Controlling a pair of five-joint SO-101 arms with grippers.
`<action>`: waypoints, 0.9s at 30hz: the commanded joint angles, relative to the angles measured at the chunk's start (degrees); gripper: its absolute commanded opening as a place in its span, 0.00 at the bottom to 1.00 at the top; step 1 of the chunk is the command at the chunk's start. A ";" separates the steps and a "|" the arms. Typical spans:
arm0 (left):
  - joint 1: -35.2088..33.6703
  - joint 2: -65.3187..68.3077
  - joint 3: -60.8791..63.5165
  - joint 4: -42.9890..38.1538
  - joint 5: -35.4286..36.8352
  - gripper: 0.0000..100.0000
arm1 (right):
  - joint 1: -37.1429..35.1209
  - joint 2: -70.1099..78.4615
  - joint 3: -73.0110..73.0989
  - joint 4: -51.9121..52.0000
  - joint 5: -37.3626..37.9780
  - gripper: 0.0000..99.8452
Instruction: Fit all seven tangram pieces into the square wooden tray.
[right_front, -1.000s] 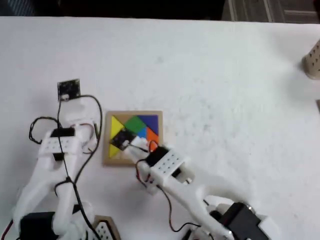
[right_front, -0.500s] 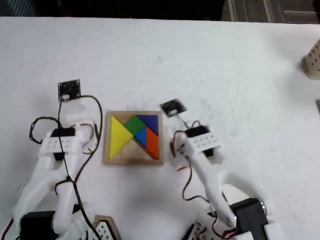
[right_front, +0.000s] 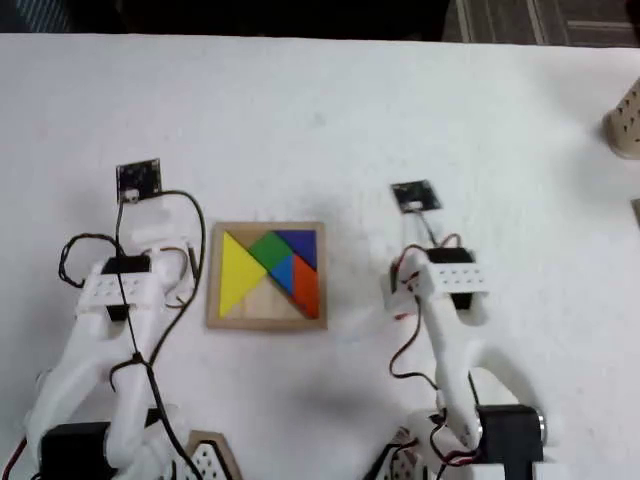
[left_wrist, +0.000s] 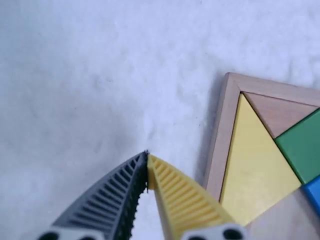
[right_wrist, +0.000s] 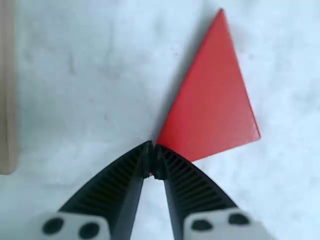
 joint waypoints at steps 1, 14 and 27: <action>-0.40 -0.04 -2.90 -1.67 -0.35 0.02 | 3.82 -5.85 0.62 -0.66 0.18 0.02; -0.40 -0.04 -2.90 -1.67 -0.44 0.02 | 8.40 -6.02 1.58 -5.23 -17.76 0.14; -0.40 -0.04 -2.90 -1.58 -0.44 0.02 | 1.36 10.24 -4.84 -5.67 -27.08 0.35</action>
